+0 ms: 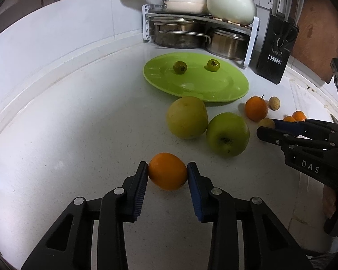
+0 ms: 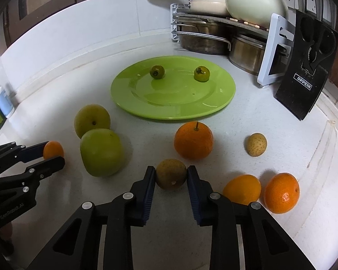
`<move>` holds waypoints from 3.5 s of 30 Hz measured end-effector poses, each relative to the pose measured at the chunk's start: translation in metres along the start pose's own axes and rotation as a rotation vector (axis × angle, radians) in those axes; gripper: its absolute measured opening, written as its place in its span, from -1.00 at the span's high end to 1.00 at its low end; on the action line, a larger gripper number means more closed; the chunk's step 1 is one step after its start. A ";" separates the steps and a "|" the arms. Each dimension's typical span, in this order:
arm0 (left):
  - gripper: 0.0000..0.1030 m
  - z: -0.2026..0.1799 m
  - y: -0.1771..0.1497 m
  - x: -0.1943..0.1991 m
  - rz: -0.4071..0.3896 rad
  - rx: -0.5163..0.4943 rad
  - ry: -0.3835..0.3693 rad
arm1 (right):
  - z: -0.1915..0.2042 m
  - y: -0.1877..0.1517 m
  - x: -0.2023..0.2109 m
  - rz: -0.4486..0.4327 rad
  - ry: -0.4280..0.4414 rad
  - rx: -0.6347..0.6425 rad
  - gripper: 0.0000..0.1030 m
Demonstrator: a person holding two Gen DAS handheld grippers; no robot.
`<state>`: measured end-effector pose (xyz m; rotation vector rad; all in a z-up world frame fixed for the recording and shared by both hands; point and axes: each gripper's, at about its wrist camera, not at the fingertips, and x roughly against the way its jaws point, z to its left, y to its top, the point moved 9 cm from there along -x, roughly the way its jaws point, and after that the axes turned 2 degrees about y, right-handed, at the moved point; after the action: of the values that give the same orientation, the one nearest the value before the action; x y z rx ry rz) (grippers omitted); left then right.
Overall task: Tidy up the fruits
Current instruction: 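Grasp the orange with the left tool while the right tool grasps a brown fruit, then carry the orange and brown fruit over the green plate and release them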
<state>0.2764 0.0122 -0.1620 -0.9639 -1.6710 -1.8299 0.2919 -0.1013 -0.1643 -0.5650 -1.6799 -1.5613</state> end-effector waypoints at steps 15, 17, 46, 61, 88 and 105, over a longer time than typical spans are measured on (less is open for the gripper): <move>0.31 -0.011 0.018 0.034 -0.081 -0.007 -0.032 | 0.008 0.016 0.040 -0.084 0.019 0.003 0.42; 0.31 -0.014 0.024 0.038 -0.095 -0.011 -0.038 | 0.009 0.019 0.046 -0.097 0.027 -0.002 0.42; 0.31 -0.025 0.124 0.028 -0.185 -0.068 -0.114 | 0.007 0.099 0.056 -0.182 0.085 0.030 0.42; 0.31 -0.020 0.181 -0.027 -0.116 -0.062 -0.130 | -0.014 0.156 0.018 -0.160 0.098 0.066 0.42; 0.31 -0.010 0.217 -0.127 0.002 -0.142 -0.126 | -0.032 0.186 -0.090 0.029 0.116 0.053 0.42; 0.28 -0.010 0.213 -0.135 0.026 -0.149 -0.132 | -0.035 0.181 -0.101 0.046 0.095 0.047 0.41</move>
<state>0.5201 -0.0425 -0.1266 -1.1866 -1.6067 -1.9325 0.4988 -0.0900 -0.1286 -0.4939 -1.6165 -1.4896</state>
